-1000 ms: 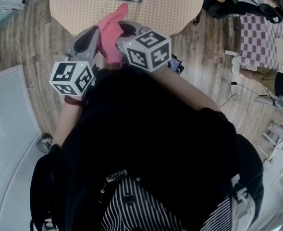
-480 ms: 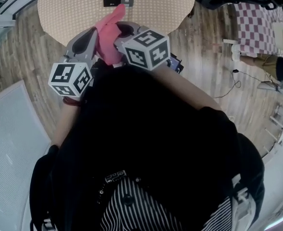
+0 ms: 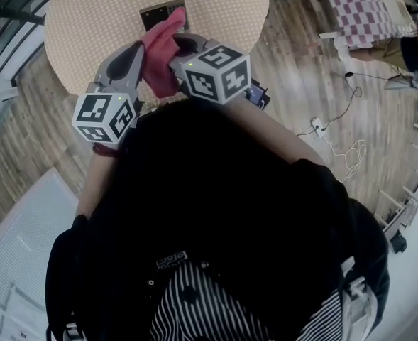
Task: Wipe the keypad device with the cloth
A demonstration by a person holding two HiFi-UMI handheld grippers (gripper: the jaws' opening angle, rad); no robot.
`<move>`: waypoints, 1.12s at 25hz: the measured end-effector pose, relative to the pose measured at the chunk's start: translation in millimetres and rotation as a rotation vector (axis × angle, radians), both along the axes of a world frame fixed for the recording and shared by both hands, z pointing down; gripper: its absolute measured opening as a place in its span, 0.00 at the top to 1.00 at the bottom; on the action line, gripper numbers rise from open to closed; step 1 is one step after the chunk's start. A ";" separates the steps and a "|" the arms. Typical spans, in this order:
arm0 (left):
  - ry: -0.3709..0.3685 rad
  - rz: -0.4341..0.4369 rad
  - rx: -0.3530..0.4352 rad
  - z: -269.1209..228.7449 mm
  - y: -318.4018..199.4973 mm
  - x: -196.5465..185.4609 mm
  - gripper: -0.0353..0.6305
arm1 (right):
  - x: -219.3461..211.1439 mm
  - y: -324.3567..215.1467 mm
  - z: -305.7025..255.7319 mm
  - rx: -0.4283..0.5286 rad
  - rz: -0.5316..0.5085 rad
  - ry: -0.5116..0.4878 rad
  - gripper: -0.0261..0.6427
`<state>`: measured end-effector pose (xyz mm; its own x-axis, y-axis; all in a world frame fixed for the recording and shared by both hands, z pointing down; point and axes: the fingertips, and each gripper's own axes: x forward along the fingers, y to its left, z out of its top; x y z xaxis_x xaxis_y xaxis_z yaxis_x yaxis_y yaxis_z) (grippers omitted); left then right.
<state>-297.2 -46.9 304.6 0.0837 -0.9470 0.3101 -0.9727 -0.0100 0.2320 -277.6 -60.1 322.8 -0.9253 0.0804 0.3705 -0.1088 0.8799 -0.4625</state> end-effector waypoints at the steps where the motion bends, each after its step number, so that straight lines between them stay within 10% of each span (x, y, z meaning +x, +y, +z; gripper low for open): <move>1: 0.002 0.024 -0.002 1.3 1.0 -6.5 0.94 | -6.1 1.6 1.4 -0.002 0.023 0.001 0.86; 15: 0.046 0.161 -0.017 27.4 37.6 -74.3 0.95 | -72.4 42.4 25.6 0.002 0.154 0.045 0.86; 28: 0.089 0.115 -0.092 56.0 14.6 -90.9 0.95 | -87.7 18.9 53.5 -0.015 0.150 0.115 0.86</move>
<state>-388.1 -32.3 360.6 0.2210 -0.8974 0.3820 -0.9419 -0.0949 0.3221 -365.3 -41.2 376.3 -0.8790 -0.0493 0.4742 -0.2913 0.8428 -0.4525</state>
